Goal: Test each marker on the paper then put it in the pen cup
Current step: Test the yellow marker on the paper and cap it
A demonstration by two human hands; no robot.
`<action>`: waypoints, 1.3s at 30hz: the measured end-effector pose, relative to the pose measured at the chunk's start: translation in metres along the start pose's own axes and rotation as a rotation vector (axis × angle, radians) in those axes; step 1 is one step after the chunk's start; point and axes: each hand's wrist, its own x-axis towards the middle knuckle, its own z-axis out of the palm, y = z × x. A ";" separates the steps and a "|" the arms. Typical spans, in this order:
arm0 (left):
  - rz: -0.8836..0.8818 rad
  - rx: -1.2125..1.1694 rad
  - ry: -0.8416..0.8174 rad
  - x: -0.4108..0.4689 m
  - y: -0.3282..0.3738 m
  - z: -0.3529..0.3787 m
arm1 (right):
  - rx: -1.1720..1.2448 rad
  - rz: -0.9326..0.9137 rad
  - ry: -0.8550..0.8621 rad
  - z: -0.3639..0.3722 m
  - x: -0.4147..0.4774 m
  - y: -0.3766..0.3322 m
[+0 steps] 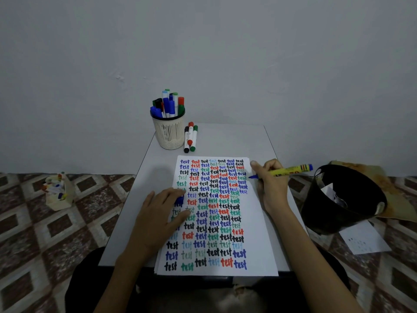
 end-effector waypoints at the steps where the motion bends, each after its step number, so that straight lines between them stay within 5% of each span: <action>1: -0.003 -0.017 0.007 0.000 0.001 0.000 | 0.019 0.001 0.003 0.001 -0.001 -0.001; 6: -0.017 -0.040 0.116 -0.001 0.001 -0.002 | 0.047 0.040 -0.068 0.001 -0.004 -0.007; 12: -0.013 -0.002 0.154 0.000 -0.001 -0.004 | 0.322 0.237 -0.417 0.012 -0.015 -0.011; 18: 0.024 -0.123 0.233 0.000 0.000 -0.009 | 0.116 0.276 -0.646 0.021 -0.029 -0.010; 39: 0.119 -0.298 0.162 -0.007 0.014 -0.018 | 0.059 0.382 -0.810 0.032 -0.043 -0.012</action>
